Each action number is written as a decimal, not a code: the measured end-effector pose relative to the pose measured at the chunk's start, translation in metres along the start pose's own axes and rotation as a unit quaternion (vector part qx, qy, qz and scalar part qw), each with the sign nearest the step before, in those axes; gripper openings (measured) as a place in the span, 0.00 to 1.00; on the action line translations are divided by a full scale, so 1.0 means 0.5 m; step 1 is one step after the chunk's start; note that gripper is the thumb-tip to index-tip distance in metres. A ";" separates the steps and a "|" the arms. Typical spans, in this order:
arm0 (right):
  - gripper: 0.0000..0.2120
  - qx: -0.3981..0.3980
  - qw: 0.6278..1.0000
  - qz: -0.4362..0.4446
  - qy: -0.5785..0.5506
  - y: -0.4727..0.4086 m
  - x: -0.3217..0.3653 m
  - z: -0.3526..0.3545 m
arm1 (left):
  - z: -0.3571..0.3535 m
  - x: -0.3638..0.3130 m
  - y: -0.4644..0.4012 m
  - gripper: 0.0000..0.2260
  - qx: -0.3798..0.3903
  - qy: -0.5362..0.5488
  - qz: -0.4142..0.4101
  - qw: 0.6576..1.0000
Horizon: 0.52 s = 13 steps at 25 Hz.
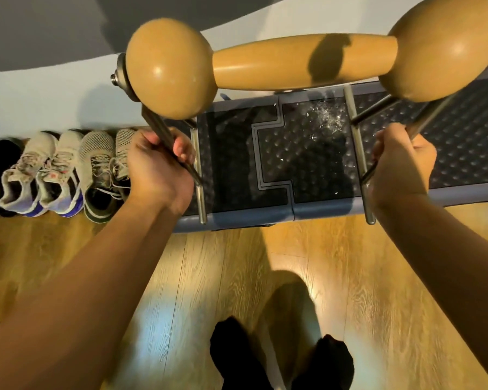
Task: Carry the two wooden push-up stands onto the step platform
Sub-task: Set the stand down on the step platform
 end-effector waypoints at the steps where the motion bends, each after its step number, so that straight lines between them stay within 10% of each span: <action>1: 0.15 0.000 1.000 -0.003 -0.002 -0.009 -0.008 -0.004 | 0.005 0.007 -0.009 0.06 -0.002 -0.005 0.001 1.000; 13: 0.14 -0.028 0.998 -0.049 0.003 -0.057 -0.059 -0.013 | 0.039 0.044 -0.064 0.05 -0.035 -0.035 -0.003 0.999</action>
Point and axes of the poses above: each hand's wrist, its own y-axis away from the middle knuckle, its own z-axis out of the back of the hand, x = y × z, the point moved 6 cm from there along -y, towards the middle knuckle, and after that the axes turned 5 degrees about x, right-handed, at the moved point
